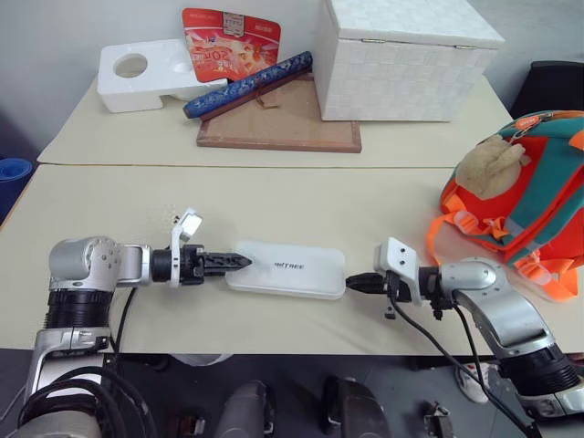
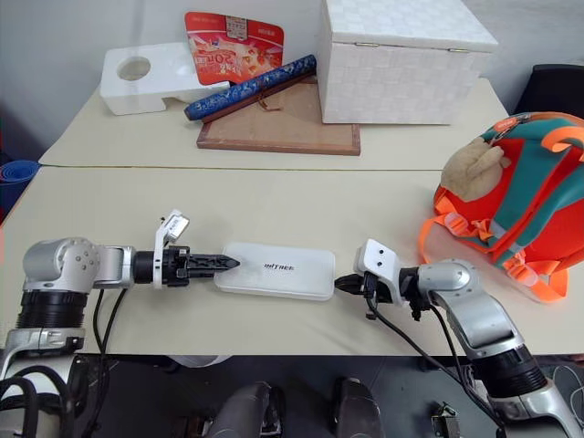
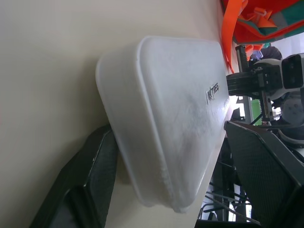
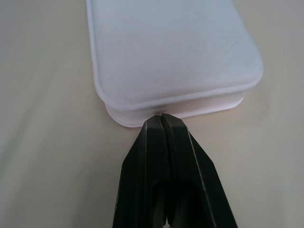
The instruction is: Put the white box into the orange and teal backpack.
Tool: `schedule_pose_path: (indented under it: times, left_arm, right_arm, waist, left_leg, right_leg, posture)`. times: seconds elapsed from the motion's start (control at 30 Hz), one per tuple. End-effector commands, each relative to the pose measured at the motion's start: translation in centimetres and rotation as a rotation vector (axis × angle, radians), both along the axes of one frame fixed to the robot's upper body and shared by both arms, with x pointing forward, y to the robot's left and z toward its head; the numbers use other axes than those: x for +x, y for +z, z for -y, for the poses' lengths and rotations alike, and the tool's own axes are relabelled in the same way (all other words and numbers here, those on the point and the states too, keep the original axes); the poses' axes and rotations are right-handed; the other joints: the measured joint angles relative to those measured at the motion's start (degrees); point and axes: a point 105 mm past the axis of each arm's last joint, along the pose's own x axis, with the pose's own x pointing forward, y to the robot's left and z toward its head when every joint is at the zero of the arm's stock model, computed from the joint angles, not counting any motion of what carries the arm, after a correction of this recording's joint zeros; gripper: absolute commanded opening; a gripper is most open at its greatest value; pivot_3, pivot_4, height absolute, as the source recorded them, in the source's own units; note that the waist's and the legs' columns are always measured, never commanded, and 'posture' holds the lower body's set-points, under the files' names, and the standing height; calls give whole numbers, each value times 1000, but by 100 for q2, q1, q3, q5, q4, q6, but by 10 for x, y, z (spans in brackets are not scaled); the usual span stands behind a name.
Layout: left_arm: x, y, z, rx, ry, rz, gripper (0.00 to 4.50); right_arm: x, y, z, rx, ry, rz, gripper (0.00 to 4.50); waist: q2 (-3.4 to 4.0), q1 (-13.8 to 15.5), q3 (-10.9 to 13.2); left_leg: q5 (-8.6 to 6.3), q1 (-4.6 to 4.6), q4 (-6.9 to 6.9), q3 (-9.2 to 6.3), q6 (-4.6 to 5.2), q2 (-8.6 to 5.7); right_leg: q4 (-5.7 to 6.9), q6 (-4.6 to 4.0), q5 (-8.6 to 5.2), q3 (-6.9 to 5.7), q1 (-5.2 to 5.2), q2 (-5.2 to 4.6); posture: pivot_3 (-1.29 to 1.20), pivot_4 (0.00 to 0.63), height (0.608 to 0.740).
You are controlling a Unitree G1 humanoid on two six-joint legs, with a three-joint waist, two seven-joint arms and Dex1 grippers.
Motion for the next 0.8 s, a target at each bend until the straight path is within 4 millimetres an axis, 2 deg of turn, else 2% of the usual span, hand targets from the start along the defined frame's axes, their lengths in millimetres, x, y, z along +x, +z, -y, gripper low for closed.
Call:
schedule_pose_path:
  times: [0.03,0.17,0.33,0.37,0.6,0.7,0.8]
  left_arm:
    - [-5,-9,18,-16,-71,-72,3661]
    - [-4,5,21,-72,-101,-67,2821]
    - [-8,20,13,-114,-120,-43,1531]
    - [-9,21,12,-115,-123,-43,1427]
    - [-21,40,10,-169,-146,3,1414]
    - [-21,56,7,-222,-127,72,1414]
    - [-23,72,0,-254,-98,159,1406]
  right_arm:
    - [0,9,-10,26,23,35,0]
    - [1,8,-9,28,6,35,0]
    - [-3,6,4,26,-46,38,0]
    - [-4,7,6,26,-55,40,0]
    - [-13,18,44,52,-268,69,0]
    - [-26,32,75,126,-441,42,581]
    - [-52,48,110,219,-597,-16,1585]
  waist:
    - [-1,1,0]
    - [-2,-32,1]
    - [-13,-88,4]
    - [-13,-108,4]
    - [-16,-144,6]
    - [-16,-129,6]
    - [-17,-96,6]
  left_leg:
    - [1,0,0,0,1,-3]
    - [2,-3,0,2,2,-5]
    - [2,-8,0,1,1,3]
    - [3,-8,0,1,1,3]
    - [2,-9,-1,-2,-2,6]
    - [2,-10,-1,-3,-2,7]
    - [2,-12,-1,-10,-1,7]
  right_leg:
    - [0,0,0,1,0,-2]
    - [2,5,3,3,0,1]
    - [-3,5,3,0,-2,7]
    - [-2,5,3,1,-2,7]
    - [-4,5,3,2,-2,5]
    - [-4,5,3,2,-2,5]
    - [-7,5,3,-1,-1,3]
  posture:
    - [0,150,740]
    - [0,150,740]
    - [0,150,740]
    - [0,150,740]
    - [0,150,740]
    - [0,150,740]
    - [0,150,740]
